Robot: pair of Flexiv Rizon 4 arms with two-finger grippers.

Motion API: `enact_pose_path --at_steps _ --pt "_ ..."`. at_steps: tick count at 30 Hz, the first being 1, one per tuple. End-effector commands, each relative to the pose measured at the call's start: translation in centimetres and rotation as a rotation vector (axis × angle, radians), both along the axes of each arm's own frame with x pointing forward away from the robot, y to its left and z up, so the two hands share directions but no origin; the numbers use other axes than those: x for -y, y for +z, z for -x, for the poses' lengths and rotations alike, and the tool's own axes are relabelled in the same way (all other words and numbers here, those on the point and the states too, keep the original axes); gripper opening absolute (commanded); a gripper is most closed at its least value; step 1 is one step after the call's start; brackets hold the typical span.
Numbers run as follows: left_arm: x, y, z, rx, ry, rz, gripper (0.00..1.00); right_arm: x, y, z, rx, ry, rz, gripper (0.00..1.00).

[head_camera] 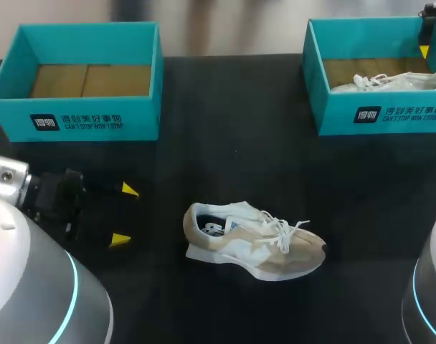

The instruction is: Take the shoe out of the shoebox, open the shoe tongue, remove and reinsert the insole, then place the shoe into the shoebox

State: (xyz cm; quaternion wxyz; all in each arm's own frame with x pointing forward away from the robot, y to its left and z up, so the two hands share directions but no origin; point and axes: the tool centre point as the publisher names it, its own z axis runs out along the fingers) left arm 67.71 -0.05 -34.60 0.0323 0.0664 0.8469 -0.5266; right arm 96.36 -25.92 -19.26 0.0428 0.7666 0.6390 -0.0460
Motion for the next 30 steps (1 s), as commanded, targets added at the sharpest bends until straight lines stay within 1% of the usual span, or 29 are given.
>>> enact_pose_path --at_steps 1,7,12,18,22,25,30 --pt "-0.1 -1.8 -1.1 -0.084 -0.073 0.155 1.0 0.0 0.0 0.0 0.001 0.0 0.001 1.0" --pt "0.1 -2.6 -1.1 -0.102 -0.083 0.172 1.0 0.0 0.0 0.0 0.001 0.0 0.001 1.0" --pt "0.1 -4.0 -1.0 -0.068 -0.081 0.161 1.0 0.0 0.0 0.0 0.001 0.0 0.001 1.0" --pt "0.7 -5.0 -1.0 -0.083 -0.077 0.181 1.0 0.0 0.0 0.0 0.001 0.0 0.001 1.0" --pt "2.0 -4.9 -1.1 -0.098 -0.054 0.188 1.0 0.0 0.0 0.0 0.001 0.0 0.001 1.0" --pt "3.0 -5.2 -1.7 -0.143 -0.019 0.211 1.0 0.0 0.0 0.0 0.001 0.0 0.001 1.0" --pt "5.2 -5.4 -1.8 -0.179 -0.046 0.225 1.0 0.0 0.0 0.0 0.001 0.0 0.001 1.0"
